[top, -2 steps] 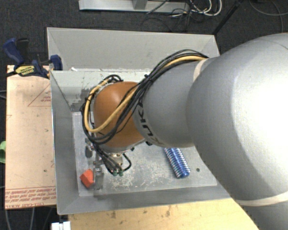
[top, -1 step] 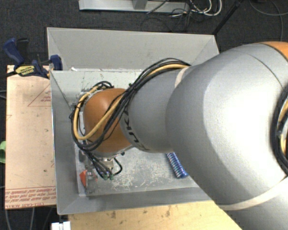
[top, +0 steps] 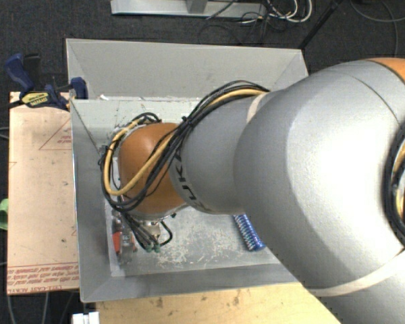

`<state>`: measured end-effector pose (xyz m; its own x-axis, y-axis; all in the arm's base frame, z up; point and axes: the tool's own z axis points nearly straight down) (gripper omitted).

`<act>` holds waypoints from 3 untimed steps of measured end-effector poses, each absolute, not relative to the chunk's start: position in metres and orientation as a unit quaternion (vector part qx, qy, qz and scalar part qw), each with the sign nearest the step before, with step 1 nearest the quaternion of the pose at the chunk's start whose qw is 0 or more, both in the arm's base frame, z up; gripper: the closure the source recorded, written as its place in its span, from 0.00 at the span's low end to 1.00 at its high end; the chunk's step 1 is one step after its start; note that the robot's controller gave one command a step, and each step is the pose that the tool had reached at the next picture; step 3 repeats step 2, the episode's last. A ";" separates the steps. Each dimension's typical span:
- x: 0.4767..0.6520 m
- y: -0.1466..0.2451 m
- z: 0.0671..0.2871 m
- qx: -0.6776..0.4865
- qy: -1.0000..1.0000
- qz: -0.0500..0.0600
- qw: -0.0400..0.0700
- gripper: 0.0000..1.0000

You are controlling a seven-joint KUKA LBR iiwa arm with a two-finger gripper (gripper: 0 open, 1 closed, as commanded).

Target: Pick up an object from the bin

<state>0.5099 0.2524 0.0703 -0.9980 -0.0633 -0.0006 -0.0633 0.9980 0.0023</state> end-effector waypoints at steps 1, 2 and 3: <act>0.504 0.253 0.197 -0.033 0.999 0.002 0.004 1.00; 0.509 0.247 0.242 -0.144 0.990 0.001 0.003 1.00; 0.509 0.247 0.242 -0.144 0.990 0.001 0.003 1.00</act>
Offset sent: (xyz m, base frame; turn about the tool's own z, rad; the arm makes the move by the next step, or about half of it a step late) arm -0.0068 -0.0001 0.1225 -0.0005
